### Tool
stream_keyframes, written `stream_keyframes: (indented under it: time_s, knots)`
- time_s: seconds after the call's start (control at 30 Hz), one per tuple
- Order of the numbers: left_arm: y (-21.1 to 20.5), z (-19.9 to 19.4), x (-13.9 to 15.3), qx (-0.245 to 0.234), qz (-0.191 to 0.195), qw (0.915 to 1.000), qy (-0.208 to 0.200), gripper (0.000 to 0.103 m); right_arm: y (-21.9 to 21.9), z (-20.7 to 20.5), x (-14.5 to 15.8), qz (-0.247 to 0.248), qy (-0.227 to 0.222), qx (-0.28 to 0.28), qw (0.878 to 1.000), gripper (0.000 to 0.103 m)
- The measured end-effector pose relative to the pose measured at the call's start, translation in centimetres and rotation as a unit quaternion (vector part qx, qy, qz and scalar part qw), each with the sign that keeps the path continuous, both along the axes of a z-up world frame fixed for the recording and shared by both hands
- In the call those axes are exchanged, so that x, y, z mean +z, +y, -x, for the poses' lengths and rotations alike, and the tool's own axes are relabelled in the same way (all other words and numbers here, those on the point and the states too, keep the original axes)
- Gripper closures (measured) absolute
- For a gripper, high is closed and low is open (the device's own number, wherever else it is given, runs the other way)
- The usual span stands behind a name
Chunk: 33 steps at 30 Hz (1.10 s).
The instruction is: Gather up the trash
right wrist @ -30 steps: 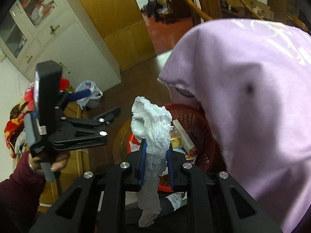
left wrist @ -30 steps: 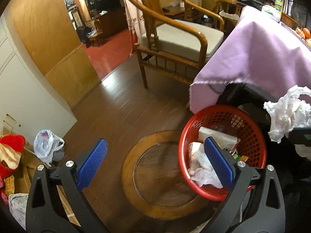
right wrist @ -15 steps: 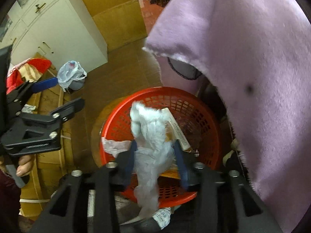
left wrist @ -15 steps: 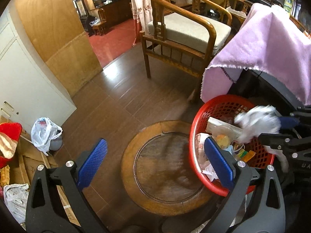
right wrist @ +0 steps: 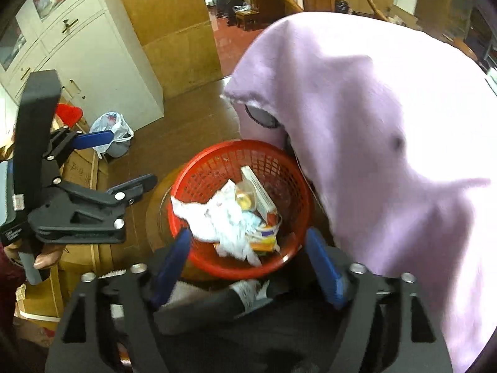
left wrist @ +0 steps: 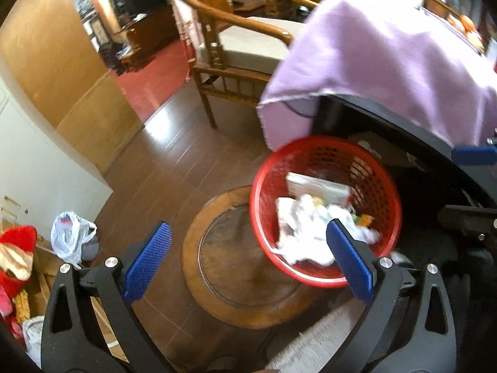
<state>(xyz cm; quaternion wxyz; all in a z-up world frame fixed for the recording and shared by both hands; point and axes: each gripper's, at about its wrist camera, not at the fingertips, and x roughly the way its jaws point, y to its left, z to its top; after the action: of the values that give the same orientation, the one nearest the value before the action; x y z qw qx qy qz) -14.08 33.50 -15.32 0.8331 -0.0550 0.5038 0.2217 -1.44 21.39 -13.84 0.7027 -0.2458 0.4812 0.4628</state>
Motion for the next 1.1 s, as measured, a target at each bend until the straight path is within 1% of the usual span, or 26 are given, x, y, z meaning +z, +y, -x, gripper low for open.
stream_keyframes:
  time_s: [0.07,0.13,0.23,0.43,0.57,0.73,1.1]
  knots:
    - [-1.1,0.2,0.3,-0.008,-0.008,0.9999,0.001,0.007,-0.8,-0.4,-0.3,0.009,-0.001,-0.015,1.000,0.021]
    - [-1.9,0.5,0.7,-0.011,-0.014,0.9998,-0.006,0.007,-1.6,-0.4,-1.0,0.019,0.008,-0.036,0.999,0.020]
    - [-2.5,0.3,1.1,-0.012,-0.009,0.9998,-0.016,0.007,-2.7,-0.4,-1.5,0.033,0.004,-0.058,0.998,0.016]
    - [-3.9,-0.4,0.9,-0.024,-0.004,0.9995,-0.018,0.007,-3.8,0.6,-0.7,0.028,-0.017,-0.059,0.998,0.013]
    - [-4.3,-0.7,0.4,-0.031,0.006,0.9994,-0.013,0.007,-4.1,0.2,-0.7,0.022,-0.020,-0.068,0.997,0.012]
    - [-4.2,-1.0,-0.4,-0.030,0.018,0.9994,-0.005,0.007,-3.9,0.3,-1.0,0.028,-0.021,-0.068,0.997,0.011]
    - [-4.0,-1.0,-0.9,-0.026,0.011,0.9996,0.000,0.007,-3.8,0.7,-1.1,0.035,-0.030,-0.064,0.997,0.010]
